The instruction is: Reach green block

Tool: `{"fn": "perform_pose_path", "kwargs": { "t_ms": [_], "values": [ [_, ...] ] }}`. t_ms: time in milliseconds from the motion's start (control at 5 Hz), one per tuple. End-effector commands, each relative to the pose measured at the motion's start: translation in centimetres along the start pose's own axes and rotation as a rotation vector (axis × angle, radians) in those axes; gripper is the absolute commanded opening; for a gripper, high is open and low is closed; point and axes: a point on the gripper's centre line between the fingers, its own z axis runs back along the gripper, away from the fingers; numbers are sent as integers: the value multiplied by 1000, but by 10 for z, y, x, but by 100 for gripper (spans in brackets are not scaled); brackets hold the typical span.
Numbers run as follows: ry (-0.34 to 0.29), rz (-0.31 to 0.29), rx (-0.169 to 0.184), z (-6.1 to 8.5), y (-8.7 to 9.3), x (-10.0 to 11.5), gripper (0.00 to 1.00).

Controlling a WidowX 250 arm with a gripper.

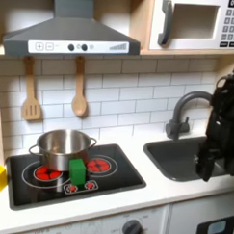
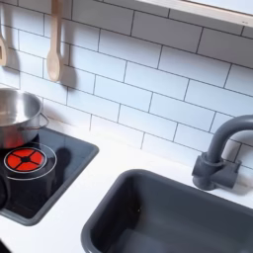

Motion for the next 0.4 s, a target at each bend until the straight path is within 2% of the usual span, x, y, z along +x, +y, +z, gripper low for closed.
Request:
{"fn": "perform_pose_path", "kwargs": {
  "t_ms": [0,200],
  "values": [
    [-5,6,6,1,17,16,100],
    [-17,-2,7,3,26,21,100]
  ]
}}
